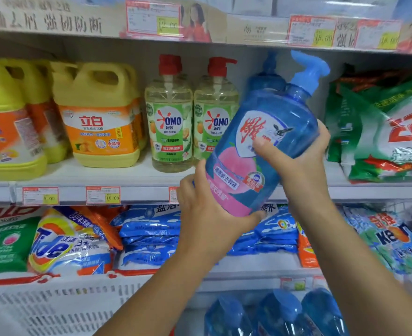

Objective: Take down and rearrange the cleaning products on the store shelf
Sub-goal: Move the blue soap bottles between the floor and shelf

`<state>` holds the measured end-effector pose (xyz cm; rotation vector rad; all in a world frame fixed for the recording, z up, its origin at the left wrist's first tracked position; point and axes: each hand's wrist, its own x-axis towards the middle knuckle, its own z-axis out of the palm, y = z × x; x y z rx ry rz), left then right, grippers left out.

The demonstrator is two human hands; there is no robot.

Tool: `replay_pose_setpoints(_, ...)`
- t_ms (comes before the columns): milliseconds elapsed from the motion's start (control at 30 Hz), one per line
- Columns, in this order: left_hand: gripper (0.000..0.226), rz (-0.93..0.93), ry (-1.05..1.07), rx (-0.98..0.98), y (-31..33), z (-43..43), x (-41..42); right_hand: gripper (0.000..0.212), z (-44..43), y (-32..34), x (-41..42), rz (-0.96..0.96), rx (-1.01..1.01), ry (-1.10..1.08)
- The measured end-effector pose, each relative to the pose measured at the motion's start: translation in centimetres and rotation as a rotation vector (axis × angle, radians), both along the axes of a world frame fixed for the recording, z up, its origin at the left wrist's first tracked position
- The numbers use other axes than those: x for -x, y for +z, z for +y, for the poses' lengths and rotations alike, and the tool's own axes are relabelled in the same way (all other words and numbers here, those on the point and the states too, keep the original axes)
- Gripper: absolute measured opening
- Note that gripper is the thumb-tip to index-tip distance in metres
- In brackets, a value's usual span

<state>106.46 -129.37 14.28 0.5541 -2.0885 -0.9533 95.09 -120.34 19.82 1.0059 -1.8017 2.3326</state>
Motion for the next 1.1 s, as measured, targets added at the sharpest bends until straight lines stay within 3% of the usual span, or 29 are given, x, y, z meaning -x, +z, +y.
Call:
replay_pose_setpoints(100, 0.098, -0.128, -0.222, -0.131, 0.3, -2.5, -0.3, 0.09, 0.5, -0.4, 0.4, -0.054, 0.055, 0.046)
replay_pose_setpoints(200, 0.091, -0.193, -0.396, -0.328, 0.1, -4.2, -0.4, 0.083, 1.1, -0.6, 1.2, -0.076, 0.029, 0.159)
replay_pose_setpoints(300, 0.066, -0.151, -0.558, -0.539, -0.2, -3.8, -0.8, 0.076, 0.6, -1.1, 1.3, -0.111, 0.008, 0.257)
replay_pose_setpoints(367, 0.057, -0.074, -0.541, -0.579, -0.4, -3.7, -0.8, 0.085, 0.3, -1.4, 1.4, -0.118, -0.013, 0.299)
replay_pose_setpoints(467, 0.054, 0.025, -0.508, -0.598, -0.7, -3.6, -0.7, 0.116, 0.2, -1.6, 1.6, -0.171, -0.152, 0.311)
replay_pose_setpoints(500, 0.055, 0.045, -0.496, -0.599, -0.9, -3.6, -0.6, 0.12, 0.6, -1.5, 1.6, -0.148, -0.249, 0.335)
replay_pose_setpoints(567, 0.058, 0.066, -0.475, -0.575, -1.1, -3.4, -0.3, 0.104, 1.4, -1.2, 1.7, -0.055, -0.425, 0.383)
replay_pose_setpoints(667, 0.071, 0.051, -0.437, -0.496, -1.2, -2.7, 0.2, 0.075, 2.9, -1.0, 2.3, -0.013, -0.447, 0.389)
replay_pose_setpoints(767, 0.086, 0.026, -0.417, -0.37, -0.6, -2.4, 1.4, 0.08, 4.2, -0.4, 3.2, 0.074, -0.452, 0.347)
replay_pose_setpoints(967, 0.073, 0.018, -0.33, -0.117, 2.7, -2.3, 7.5, 0.099, 5.3, 3.2, 6.6, 0.34, -0.482, 0.161)
replay_pose_setpoints(1100, 0.091, -0.028, -0.293, -0.064, 2.9, -2.4, 13.1, 0.105, 5.4, 4.5, 10.0, 0.446, -0.537, 0.094)
